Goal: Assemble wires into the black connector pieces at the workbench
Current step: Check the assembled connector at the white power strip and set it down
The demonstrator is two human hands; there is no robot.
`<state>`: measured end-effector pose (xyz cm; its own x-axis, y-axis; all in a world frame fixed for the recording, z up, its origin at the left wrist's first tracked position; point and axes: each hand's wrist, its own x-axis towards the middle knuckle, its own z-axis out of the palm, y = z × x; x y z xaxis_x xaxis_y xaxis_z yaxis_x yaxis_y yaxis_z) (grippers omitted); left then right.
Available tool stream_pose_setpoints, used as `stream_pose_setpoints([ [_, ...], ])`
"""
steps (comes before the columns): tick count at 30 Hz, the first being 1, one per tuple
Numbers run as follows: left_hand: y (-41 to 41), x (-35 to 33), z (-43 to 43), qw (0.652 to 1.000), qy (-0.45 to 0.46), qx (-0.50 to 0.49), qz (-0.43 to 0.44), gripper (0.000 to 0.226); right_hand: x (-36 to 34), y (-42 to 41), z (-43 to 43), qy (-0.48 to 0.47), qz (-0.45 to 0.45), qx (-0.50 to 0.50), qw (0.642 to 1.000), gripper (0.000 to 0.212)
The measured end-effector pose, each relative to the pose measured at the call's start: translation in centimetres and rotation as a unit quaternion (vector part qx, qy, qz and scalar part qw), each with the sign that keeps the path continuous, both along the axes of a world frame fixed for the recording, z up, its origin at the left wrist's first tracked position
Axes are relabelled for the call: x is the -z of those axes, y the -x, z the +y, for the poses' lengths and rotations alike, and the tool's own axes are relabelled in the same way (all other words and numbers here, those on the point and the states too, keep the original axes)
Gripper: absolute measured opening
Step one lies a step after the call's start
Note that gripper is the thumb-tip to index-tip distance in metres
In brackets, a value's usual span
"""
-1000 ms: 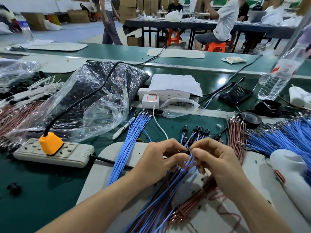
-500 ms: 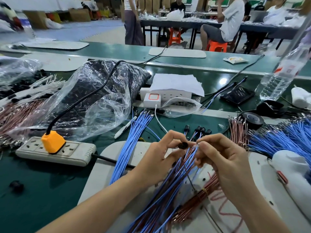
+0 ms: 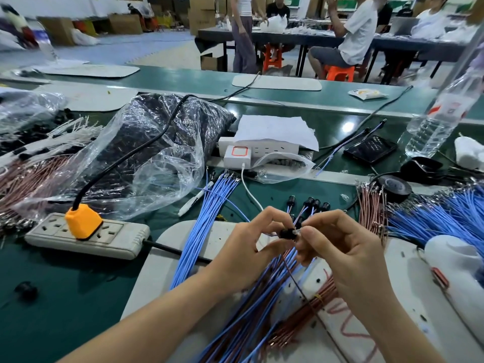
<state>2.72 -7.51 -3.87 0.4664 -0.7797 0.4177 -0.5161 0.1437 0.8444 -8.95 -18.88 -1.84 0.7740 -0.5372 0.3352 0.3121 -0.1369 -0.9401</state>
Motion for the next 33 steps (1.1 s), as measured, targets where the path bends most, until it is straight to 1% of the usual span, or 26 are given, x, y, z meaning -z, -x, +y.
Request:
stream_pose_setpoints([
  [2, -0.1, 0.1, -0.1, 1.000, -0.005, -0.005, -0.009, 0.027, 0.1, 0.0, -0.1, 0.057, 0.014, 0.022, 0.998, 0.003],
  [4, -0.2, 0.2, -0.1, 1.000, -0.011, -0.013, -0.013, 0.024, 0.3, 0.1, -0.4, 0.129, 0.037, 0.046, 0.990, 0.010],
  [6, -0.3, 0.4, -0.1, 1.000, -0.012, -0.015, -0.013, 0.019, 0.5, 0.1, -0.6, 0.211, 0.056, 0.062, 0.974, 0.020],
  [7, -0.3, 0.4, -0.1, 1.000, -0.015, -0.015, -0.012, 0.017, 0.6, 0.1, -0.7, 0.228, 0.063, 0.065, 0.969, 0.023],
  [9, -0.4, 0.5, -0.1, 1.000, -0.021, -0.011, -0.005, 0.017, 0.5, 0.2, -0.9, 0.201, 0.077, 0.049, 0.975, 0.021],
  [10, -0.5, 0.5, -0.1, 1.000, -0.024, -0.007, -0.003, 0.017, 0.5, 0.2, -1.0, 0.165, 0.084, 0.031, 0.982, 0.016],
  [12, -0.4, 0.5, -0.1, 0.999, -0.032, -0.005, -0.006, 0.017, 0.4, 0.2, -1.3, 0.062, 0.096, -0.010, 0.993, 0.007],
  [14, -0.5, 0.6, -0.1, 0.999, -0.037, -0.004, -0.005, 0.017, 0.4, 0.1, -1.5, -0.015, 0.112, -0.033, 0.993, 0.006],
  [18, -0.7, 0.7, -0.1, 0.999, -0.042, -0.009, 0.009, 0.015, 0.4, 0.1, -1.9, -0.011, 0.156, -0.071, 0.985, 0.007],
  [20, -0.7, 0.7, -0.1, 0.999, -0.048, 0.002, 0.022, 0.012, 0.2, 0.3, -2.1, -0.035, 0.173, -0.091, 0.980, 0.014],
  [22, -0.6, 0.6, 0.0, 0.998, -0.054, 0.015, 0.031, 0.013, 0.2, 0.4, -2.3, -0.069, 0.184, -0.104, 0.975, 0.023],
  [23, -0.6, 0.6, 0.0, 0.998, -0.057, 0.018, 0.035, 0.014, 0.2, 0.4, -2.3, -0.079, 0.187, -0.108, 0.973, 0.023],
  [28, -0.5, 0.5, -0.1, 0.997, -0.066, 0.026, 0.041, 0.019, 0.4, 0.3, -2.3, -0.057, 0.190, -0.103, 0.975, 0.018],
  [33, -0.4, 0.5, -0.1, 0.997, -0.060, 0.037, 0.042, 0.023, 0.5, 0.3, -2.3, -0.104, 0.193, -0.108, 0.970, 0.014],
])
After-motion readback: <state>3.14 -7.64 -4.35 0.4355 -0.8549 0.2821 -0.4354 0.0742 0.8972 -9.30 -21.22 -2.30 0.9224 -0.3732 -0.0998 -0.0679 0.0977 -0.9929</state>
